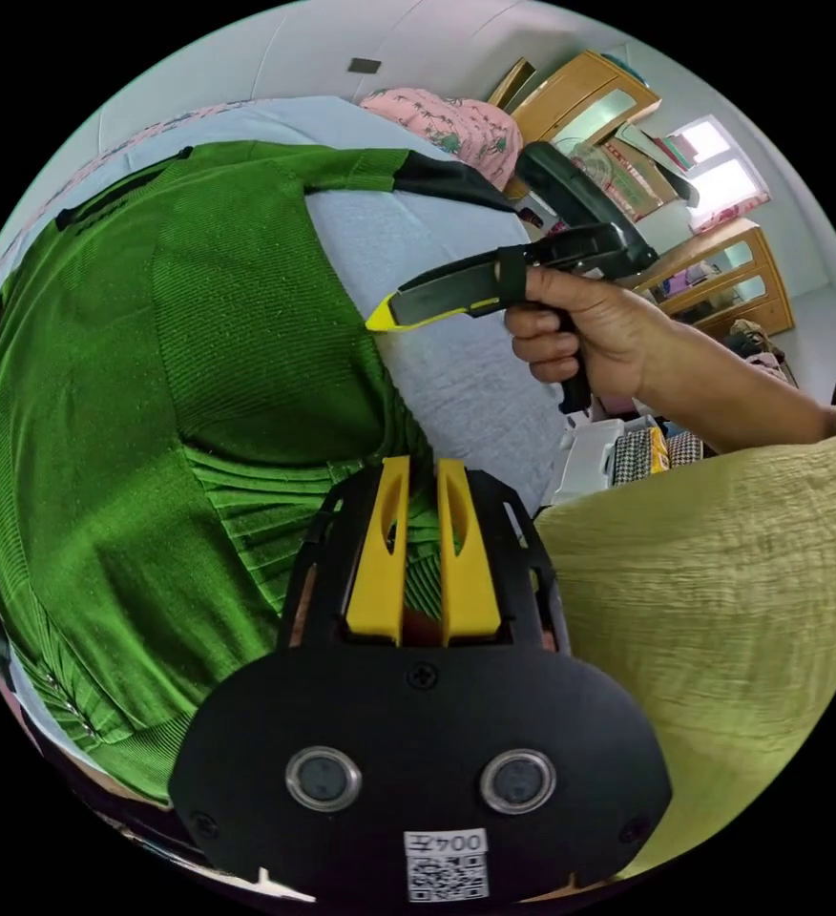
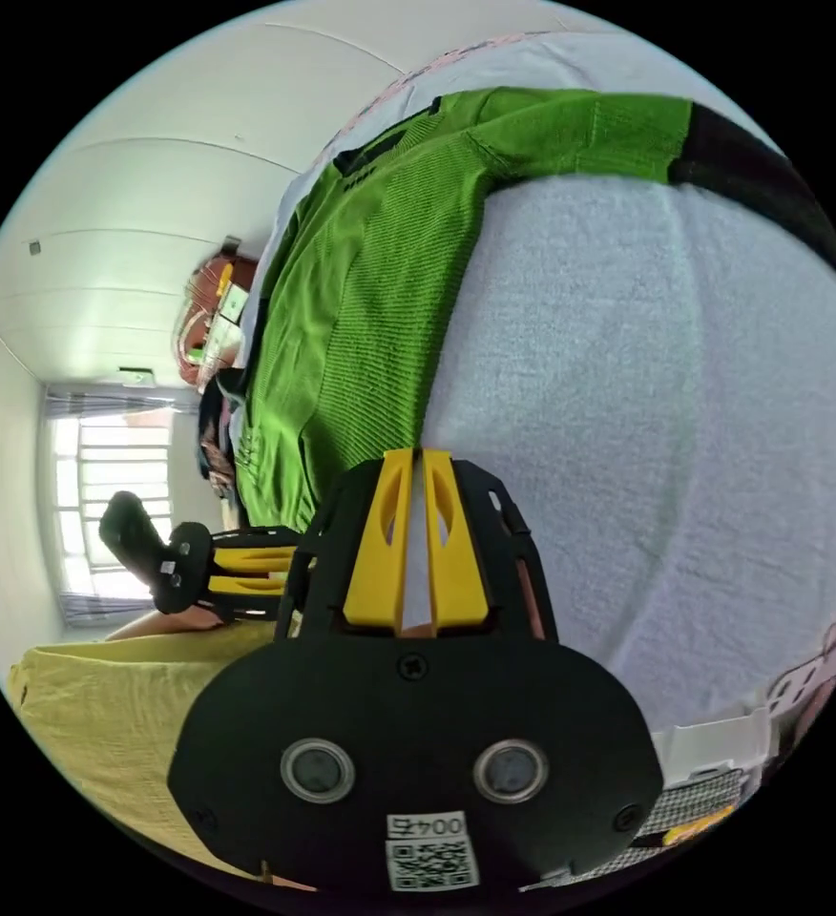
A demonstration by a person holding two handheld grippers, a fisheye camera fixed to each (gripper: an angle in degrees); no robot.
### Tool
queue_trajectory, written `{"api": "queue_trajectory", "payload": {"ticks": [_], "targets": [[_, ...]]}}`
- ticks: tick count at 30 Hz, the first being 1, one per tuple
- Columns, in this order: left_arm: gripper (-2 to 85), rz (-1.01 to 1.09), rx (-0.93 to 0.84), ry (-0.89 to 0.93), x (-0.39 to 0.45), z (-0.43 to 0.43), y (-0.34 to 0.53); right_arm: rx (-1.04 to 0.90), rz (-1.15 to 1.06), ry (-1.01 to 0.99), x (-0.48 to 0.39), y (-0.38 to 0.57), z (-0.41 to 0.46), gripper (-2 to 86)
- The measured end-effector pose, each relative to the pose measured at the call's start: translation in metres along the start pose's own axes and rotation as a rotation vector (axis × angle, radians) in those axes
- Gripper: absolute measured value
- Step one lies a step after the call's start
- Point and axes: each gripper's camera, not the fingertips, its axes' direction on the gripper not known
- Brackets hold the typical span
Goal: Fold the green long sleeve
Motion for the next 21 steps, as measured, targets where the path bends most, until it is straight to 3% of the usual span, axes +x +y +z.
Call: {"api": "queue_trajectory", "payload": {"ticks": [3, 8, 13, 18, 21], "targets": [[6.8, 0.0, 0.042, 0.063, -0.004, -0.016, 0.002, 0.024, -0.1, 0.188, -0.033, 0.006, -0.001, 5.1], [8.1, -0.071, 0.17, 0.112, -0.019, -0.068, 0.019, -0.019, -0.303, 0.307, -0.093, 0.008, 0.029, 3.2], [10.3, -0.244, 0.293, -0.08, -0.066, -0.142, 0.058, -0.161, -0.382, 0.417, -0.125, 0.003, 0.103, -0.3], [13.8, -0.539, 0.399, -0.405, -0.16, -0.237, 0.132, -0.286, -0.386, 0.557, -0.147, 0.004, 0.175, -0.7], [16.1, -0.642, 0.426, -0.497, -0.21, -0.283, 0.165, -0.352, -0.357, 0.633, -0.156, 0.006, 0.215, -0.8]]}}
